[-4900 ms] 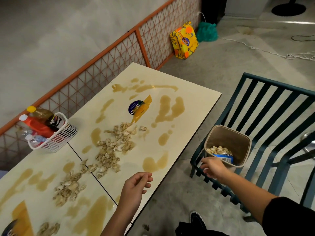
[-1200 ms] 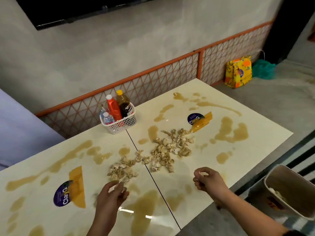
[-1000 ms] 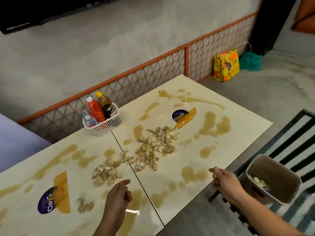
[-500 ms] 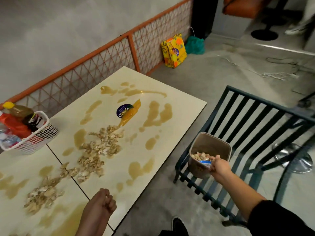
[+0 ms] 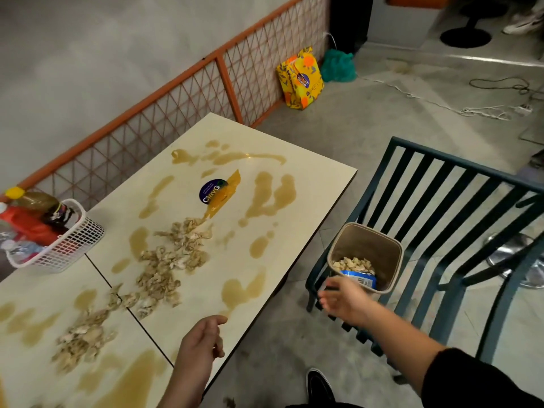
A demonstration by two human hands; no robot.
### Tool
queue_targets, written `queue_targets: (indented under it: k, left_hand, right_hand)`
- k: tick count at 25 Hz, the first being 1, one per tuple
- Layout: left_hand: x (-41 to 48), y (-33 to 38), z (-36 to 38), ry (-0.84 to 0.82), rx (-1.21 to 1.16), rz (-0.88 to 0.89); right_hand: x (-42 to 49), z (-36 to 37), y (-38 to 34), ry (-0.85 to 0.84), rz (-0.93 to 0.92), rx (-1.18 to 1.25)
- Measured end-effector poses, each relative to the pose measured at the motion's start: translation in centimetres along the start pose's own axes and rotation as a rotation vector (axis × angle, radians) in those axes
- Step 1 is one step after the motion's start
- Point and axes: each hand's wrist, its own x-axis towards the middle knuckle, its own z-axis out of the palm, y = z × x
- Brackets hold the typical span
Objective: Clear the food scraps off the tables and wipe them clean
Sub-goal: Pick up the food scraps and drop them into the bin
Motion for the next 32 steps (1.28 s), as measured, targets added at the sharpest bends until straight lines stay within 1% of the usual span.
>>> queue_targets:
  k: [1,3,5,6,8,9,11,14,17,19,21,23,26,27,29,31,32]
  left_hand:
    - [-0.3,0.3,0.7,-0.03,0.152,0.097]
    - [-0.9,0.9,2.5,-0.053,0.446,0.355]
    - [-1.0,1.6,4.3,-0.047,0.695,0.597]
    - [-0.9,1.9,4.8,-0.034,0.784,0.666]
    - [-0.7,2.3,5.2,0.019,0.932,0.767]
    - [-0.8,2.6,5.1,0.032,1.0,0.798]
    - [-1.1,3.1,5.0,0.007,1.094,0.819]
    - [-1.2,3.0,4.9,-0.052,1.104,0.801]
    - [-1.4,3.0,4.6,-0.112,1.043,0.751]
    - [-1.9,3.2,4.5,-0.203,0.996,0.744]
    - [-2.6,3.4,4.4,-0.279,0.978,0.751]
    - [-3.0,3.4,4.3,-0.329,0.985,0.736]
    - [-3.3,2.9,4.2,-0.341,1.073,0.725]
    - [-3.3,2.6,4.0,-0.325,1.1,0.709]
    - [-3.1,2.0,3.2,-0.29,1.136,0.671]
    - [-2.7,1.4,1.7,-0.265,1.126,0.612]
    - [-2.4,1.0,0.8,-0.262,1.096,0.571]
  right_hand:
    - [-1.1,2.0,1.9,-0.143,0.024,-0.066]
    - [-3.6,6.1,5.1,-0.418,0.08,-0.15]
    - [-5.9,9.4,6.6,-0.596,0.109,-0.108]
    - [-7.1,10.6,6.6,-0.626,0.099,-0.053]
    - [-8.7,11.7,5.8,-0.615,0.052,0.02]
    - [-9.1,11.9,5.4,-0.604,0.013,0.02]
    - [-9.4,11.9,5.0,-0.59,-0.071,0.004]
    - [-9.4,11.7,4.9,-0.59,-0.151,-0.023]
    - [-9.0,11.4,5.5,-0.612,-0.151,-0.012]
    - [-8.6,11.1,6.0,-0.606,-0.127,0.031]
    - [-8.0,10.6,6.4,-0.58,-0.105,0.042]
    - [-7.4,9.9,6.7,-0.556,-0.1,-0.009]
    - [-6.0,8.9,7.3,-0.448,-0.094,-0.028]
    - [-4.9,8.2,7.5,-0.364,-0.101,-0.001]
    - [-3.0,6.4,6.6,-0.13,-0.168,0.032]
    - [-1.1,3.4,4.0,0.102,-0.245,0.061]
    - [-0.1,1.5,2.2,0.22,-0.255,0.106]
